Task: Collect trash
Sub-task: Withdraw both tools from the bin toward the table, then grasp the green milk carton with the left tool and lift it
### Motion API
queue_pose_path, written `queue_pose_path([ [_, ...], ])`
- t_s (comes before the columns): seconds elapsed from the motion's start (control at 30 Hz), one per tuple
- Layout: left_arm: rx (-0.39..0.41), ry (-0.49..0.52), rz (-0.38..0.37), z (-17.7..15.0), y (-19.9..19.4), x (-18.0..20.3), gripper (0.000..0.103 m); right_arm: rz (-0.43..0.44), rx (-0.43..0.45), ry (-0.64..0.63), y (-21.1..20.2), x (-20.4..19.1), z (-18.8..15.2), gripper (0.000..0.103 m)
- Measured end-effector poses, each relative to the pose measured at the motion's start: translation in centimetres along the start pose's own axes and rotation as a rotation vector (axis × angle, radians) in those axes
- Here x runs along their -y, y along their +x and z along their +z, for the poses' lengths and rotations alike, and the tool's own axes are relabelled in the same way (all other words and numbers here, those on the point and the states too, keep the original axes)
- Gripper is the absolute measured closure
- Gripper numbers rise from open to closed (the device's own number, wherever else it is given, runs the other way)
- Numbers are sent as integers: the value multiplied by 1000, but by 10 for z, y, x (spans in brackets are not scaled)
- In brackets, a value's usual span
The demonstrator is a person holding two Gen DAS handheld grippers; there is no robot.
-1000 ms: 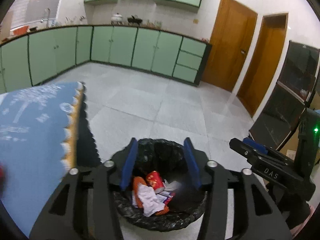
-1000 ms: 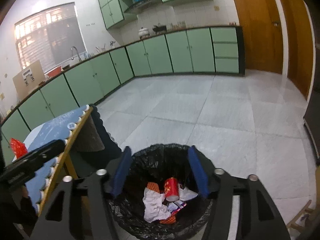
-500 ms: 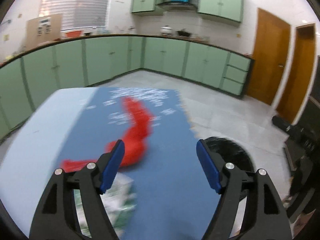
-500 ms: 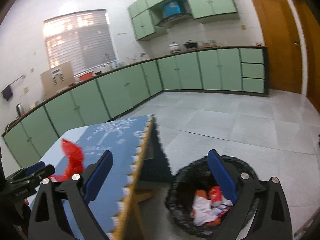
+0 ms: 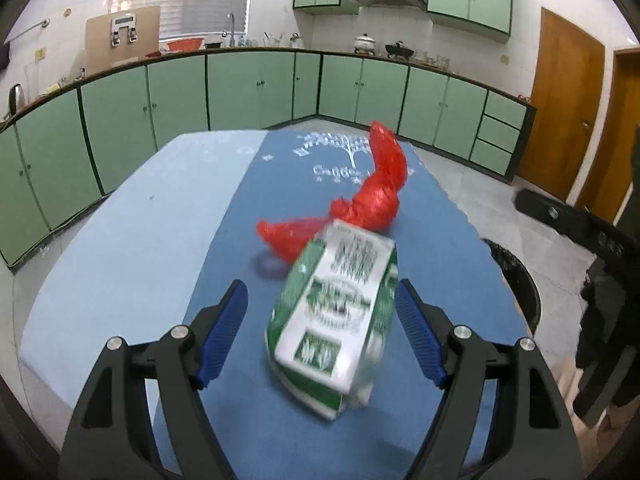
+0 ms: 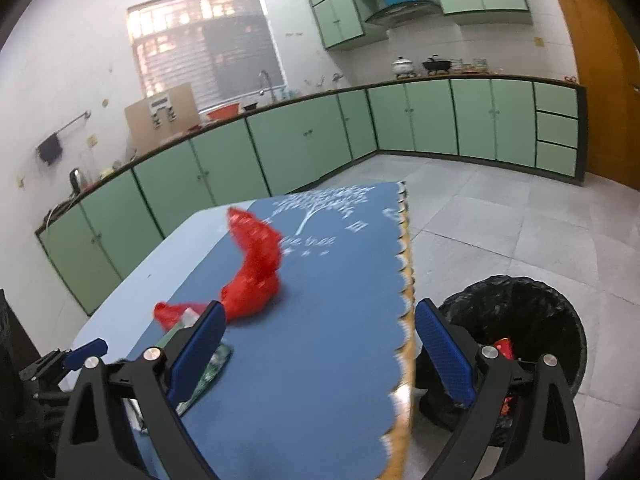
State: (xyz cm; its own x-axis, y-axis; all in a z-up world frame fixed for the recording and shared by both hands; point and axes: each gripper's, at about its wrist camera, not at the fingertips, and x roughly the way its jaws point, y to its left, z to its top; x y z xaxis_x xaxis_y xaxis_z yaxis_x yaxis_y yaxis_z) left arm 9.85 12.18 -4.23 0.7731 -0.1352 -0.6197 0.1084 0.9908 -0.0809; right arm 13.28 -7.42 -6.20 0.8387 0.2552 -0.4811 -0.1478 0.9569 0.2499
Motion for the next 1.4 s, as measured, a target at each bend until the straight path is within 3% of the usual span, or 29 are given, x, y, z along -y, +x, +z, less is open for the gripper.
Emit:
queue_pose_path([
  [0.3,-57,-67,-14,-23,12,-18,29,14,27,-65,-15,-21,2,10],
  [0.43,-83,-112,-35,-24,28,-25,34,15,27,-61,-15,-21,0,10],
  [0.57,-92,-134,-60,-27,39,-27,53,10,11,-66,-12,-21,-3,10],
  [0.9,-6,-126,-48,-26,25,-26,78,34,-51,-51,4,-25,-23,11],
  [1.13,20,-75,-100,-24,8,-9,81,45,-72,-82,5,-37,-31,11],
  [1.4,-28,-37,-139,-31,23,9,77,15,-49,-51,-3,-23,-26,11],
])
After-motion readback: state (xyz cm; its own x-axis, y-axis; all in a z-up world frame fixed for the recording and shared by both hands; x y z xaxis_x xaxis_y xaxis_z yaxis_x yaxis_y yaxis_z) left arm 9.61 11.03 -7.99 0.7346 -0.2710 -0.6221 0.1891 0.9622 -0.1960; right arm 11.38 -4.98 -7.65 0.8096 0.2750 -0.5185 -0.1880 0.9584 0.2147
